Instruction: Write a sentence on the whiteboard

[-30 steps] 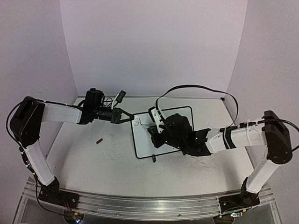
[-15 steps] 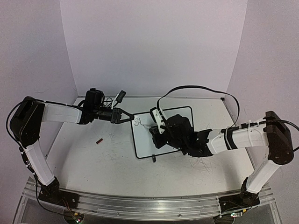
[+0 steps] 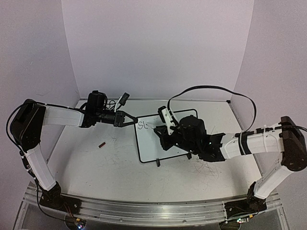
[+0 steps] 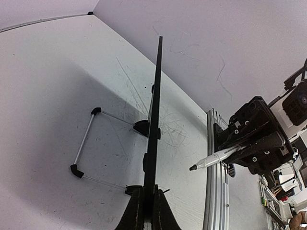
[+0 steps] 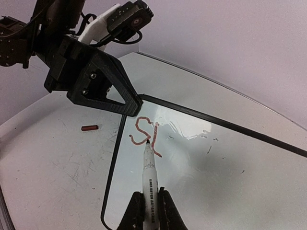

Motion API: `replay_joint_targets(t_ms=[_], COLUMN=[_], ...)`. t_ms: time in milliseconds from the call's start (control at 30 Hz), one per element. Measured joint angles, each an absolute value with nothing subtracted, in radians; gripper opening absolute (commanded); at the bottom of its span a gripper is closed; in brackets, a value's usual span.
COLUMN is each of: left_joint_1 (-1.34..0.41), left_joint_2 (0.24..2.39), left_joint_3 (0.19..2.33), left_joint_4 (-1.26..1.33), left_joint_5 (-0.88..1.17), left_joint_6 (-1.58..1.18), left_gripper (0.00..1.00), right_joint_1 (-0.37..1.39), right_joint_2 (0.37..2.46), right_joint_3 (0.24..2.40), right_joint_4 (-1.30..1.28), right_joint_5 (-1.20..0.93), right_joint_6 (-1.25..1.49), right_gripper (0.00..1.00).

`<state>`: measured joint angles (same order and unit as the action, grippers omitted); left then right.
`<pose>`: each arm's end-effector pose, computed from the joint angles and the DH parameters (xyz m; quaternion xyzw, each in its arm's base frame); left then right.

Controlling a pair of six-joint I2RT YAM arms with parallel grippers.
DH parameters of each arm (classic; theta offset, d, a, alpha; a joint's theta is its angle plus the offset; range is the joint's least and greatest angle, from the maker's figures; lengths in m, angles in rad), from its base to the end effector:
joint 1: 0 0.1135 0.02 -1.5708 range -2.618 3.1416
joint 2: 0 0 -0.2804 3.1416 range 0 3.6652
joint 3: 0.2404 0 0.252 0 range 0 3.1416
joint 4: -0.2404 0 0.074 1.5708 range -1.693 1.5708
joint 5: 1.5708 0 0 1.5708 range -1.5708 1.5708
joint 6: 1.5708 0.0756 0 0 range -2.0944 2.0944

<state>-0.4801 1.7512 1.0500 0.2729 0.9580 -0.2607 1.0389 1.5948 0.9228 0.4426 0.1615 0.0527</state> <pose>0.3288 -0.2409 0.2285 0.3294 0.7148 -0.5351 0.3069 0.2135 0.3389 0.2546 -0.3254 0.7115 0.2676 0.5623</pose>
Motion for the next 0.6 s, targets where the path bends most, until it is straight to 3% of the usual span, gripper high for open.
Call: replay_joint_targets(t_ms=[600], left_joint_1=[-0.48], left_joint_2=[1.751], left_joint_3=[1.05], left_joint_4=[0.273], left_joint_5=[0.958], left_joint_6=[-0.261], left_gripper=[0.0], right_joint_1=[1.039], right_joint_2=[1.688], right_joint_3=[0.994], right_joint_4=[0.436], right_joint_5=[0.177], right_joint_6=[0.049], right_gripper=[0.0])
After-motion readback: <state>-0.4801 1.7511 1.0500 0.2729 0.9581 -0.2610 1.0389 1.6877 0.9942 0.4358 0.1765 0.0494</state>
